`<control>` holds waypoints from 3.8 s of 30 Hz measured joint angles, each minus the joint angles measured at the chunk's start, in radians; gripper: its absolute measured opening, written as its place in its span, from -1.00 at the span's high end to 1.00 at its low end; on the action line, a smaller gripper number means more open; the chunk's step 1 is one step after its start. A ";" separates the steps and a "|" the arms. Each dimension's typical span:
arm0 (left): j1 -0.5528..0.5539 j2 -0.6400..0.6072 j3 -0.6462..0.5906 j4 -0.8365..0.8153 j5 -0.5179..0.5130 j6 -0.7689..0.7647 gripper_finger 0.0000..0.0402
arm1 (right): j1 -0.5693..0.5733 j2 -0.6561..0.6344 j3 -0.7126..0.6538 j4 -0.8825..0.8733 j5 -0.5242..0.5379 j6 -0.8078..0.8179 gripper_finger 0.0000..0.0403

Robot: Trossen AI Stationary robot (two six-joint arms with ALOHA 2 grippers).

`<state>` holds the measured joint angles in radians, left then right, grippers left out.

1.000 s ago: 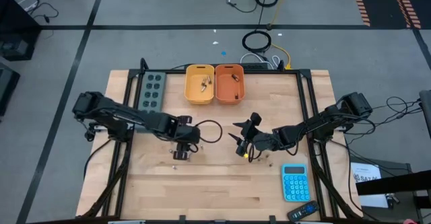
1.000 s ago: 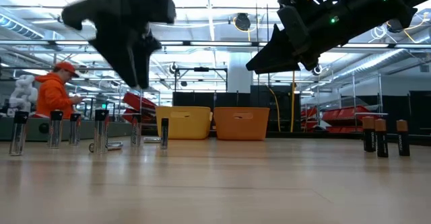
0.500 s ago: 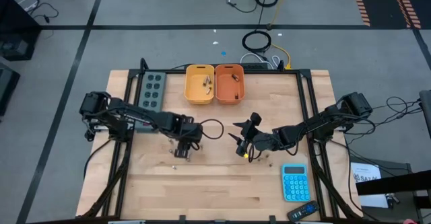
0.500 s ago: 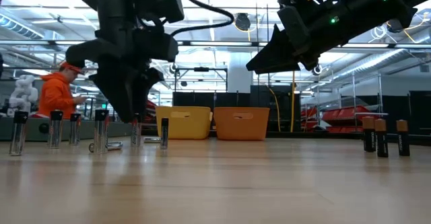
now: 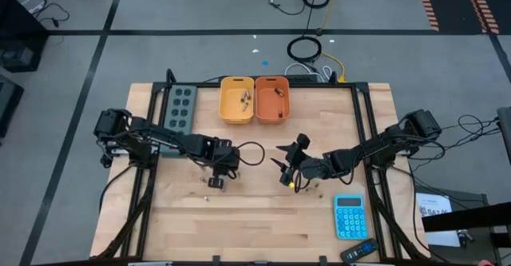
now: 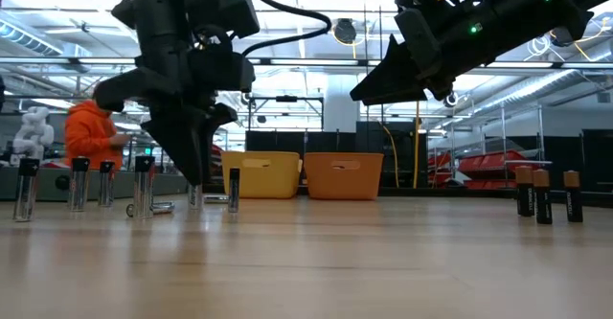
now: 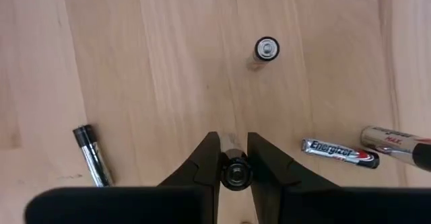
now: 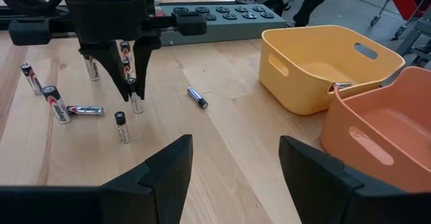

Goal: Sort batteries
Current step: Put the silver battery into the yellow bin

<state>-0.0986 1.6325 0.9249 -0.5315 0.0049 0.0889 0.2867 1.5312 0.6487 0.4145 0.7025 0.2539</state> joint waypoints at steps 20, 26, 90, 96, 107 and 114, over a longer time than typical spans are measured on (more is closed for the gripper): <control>0.322 -0.212 0.209 -0.035 -0.453 0.310 0.74 | 0.000 0.001 0.000 0.004 0.004 -0.001 -0.05; 0.484 -0.182 0.180 0.107 -0.345 0.331 0.43 | 0.000 0.001 0.000 0.000 0.004 0.000 -0.05; 0.038 -0.101 0.322 -0.093 -0.371 0.232 0.83 | -0.003 0.002 0.000 -0.017 0.000 0.015 -0.05; 0.319 -0.165 0.293 -0.051 -0.344 0.317 0.83 | -0.003 0.002 0.000 -0.016 -0.001 0.015 -0.05; 0.550 -0.074 0.215 0.077 -0.189 0.296 0.19 | -0.004 0.002 0.000 -0.030 0.003 0.019 -0.05; 0.388 -0.245 0.255 -0.040 -0.176 0.268 -0.18 | -0.005 0.002 0.000 -0.032 0.004 0.023 -0.05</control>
<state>0.2890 1.3878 1.1798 -0.5716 -0.1715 0.3568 0.2821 1.5330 0.6491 0.3828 0.7067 0.2767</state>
